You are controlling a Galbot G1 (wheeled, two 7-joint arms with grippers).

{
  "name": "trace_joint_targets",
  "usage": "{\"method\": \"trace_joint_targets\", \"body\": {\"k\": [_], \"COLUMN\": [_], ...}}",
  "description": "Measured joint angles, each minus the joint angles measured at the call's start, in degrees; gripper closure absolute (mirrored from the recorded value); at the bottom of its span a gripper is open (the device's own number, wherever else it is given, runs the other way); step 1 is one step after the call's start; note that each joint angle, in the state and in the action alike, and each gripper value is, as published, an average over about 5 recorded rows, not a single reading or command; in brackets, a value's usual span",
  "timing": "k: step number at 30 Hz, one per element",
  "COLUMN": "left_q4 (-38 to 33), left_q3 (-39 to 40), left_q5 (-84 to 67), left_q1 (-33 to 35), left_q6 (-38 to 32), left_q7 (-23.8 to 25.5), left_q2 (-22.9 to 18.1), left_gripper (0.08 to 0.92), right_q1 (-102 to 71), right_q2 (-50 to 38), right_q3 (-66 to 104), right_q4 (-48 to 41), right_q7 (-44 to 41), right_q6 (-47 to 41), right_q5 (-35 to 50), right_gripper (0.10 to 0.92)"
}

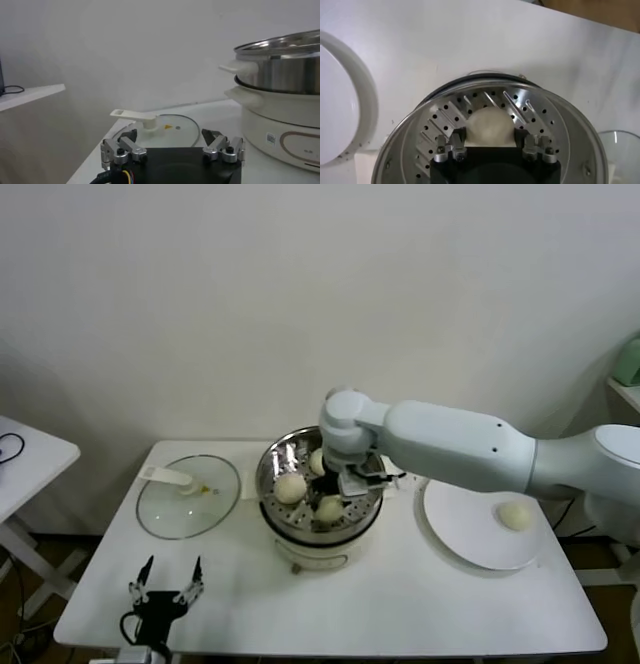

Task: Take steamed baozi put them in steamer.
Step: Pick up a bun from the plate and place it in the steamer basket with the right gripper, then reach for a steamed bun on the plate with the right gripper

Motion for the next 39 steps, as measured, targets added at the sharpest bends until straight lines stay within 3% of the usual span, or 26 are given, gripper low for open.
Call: {"method": "trace_joint_targets", "body": {"k": [19, 28, 39], "left_q4": [0.78, 0.80, 1.06], "left_q3": [0.20, 0.18, 0.33], "left_q5": [-0.19, -0.18, -0.16], "left_q1": [-0.71, -0.54, -0.79], "left_q6": [0.16, 0.07, 0.04], "left_q7": [0.02, 0.08, 0.13], "left_q2": [0.06, -0.11, -0.04], "left_gripper": [0.177, 0.177, 0.177], "right_q1": [-2.39, -2.46, -1.21], "right_q2": [-0.77, -0.80, -1.14], "right_q3": [0.75, 0.96, 1.84], "right_q4": [1.24, 1.41, 1.11], "right_q7": [0.44, 1.02, 0.44], "right_q6": [1.51, 1.80, 2.75], "right_q5": [-2.98, -3.53, -2.05], "right_gripper": [0.370, 0.213, 0.203]}}
